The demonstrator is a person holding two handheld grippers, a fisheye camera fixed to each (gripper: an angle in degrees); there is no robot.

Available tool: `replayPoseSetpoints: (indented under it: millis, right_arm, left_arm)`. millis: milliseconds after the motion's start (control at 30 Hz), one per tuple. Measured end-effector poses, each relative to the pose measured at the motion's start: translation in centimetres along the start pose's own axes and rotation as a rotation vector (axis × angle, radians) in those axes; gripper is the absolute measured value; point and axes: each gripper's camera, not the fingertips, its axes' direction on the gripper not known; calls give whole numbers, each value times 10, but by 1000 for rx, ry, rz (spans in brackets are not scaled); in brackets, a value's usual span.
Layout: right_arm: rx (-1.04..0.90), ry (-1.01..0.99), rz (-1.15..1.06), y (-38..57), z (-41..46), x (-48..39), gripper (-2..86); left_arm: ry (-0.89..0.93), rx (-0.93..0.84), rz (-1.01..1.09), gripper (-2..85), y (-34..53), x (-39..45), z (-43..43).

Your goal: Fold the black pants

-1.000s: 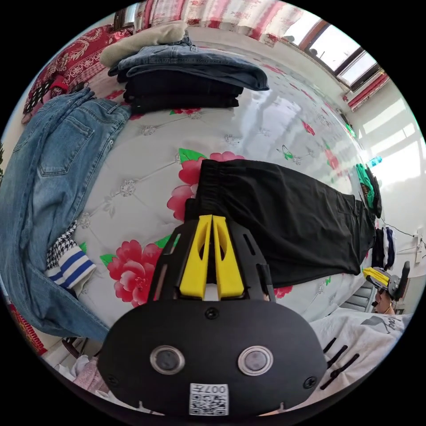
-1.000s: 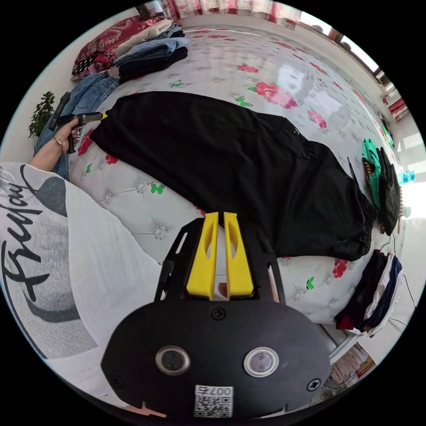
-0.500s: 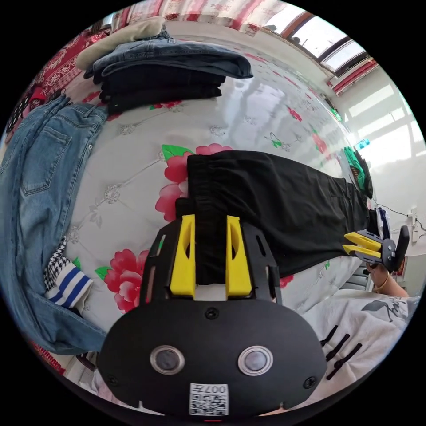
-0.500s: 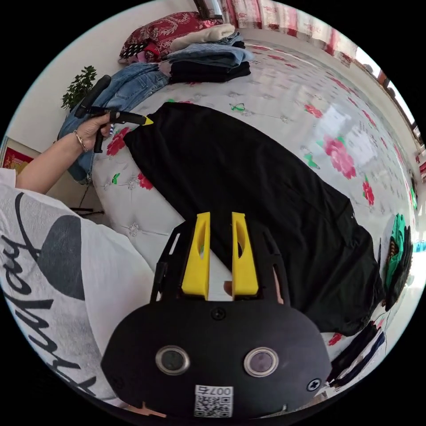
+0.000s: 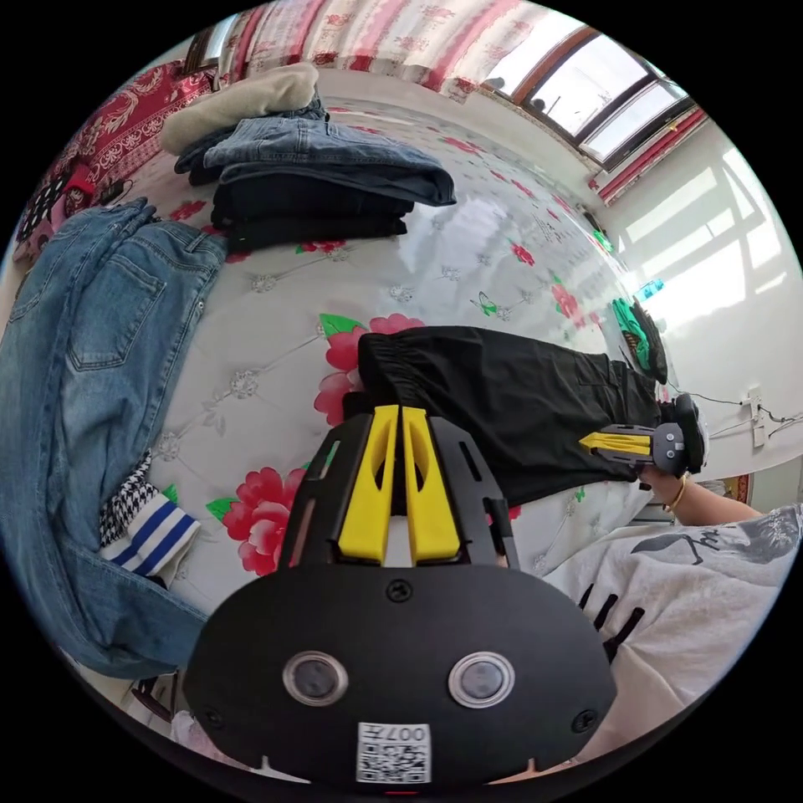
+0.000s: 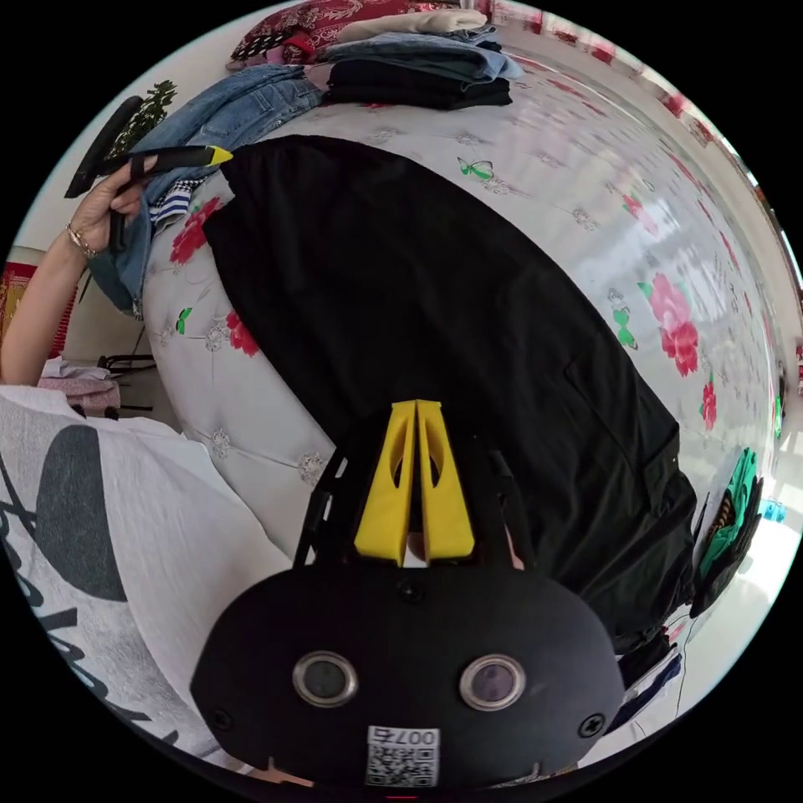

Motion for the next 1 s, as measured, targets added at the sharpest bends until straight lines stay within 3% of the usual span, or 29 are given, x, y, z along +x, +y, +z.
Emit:
replayPoseSetpoints:
  millis: [233, 333, 400, 500, 667, 867, 1000]
  right_arm:
    - [110, -67, -14, 12, -30, 0, -2]
    - [45, -108, -12, 13, -9, -1, 1]
    - [-18, -130, -8, 12, 9, -2, 6]
    - [-63, -150, -23, 16, 17, -8, 20]
    - [-8, -143, -17, 29, 9, -13, 34]
    - [88, -149, 153, 66, -6, 0, 48]
    - [166, 29, 422, 141, -28, 30, 49]
  left_arm:
    - [-40, 2, 13, -10, 8, 0, -38]
    - [-105, -137, -21, -10, 18, -18, 3]
    - [-43, -239, -124, -10, 28, -36, 40]
    - [-25, -130, -118, -10, 22, -28, 19]
    - [-85, -187, -66, -9, 12, -21, 25]
    - [-103, -182, -27, -8, 8, -21, 50]
    - [-102, -205, -60, -8, -4, -20, 53]
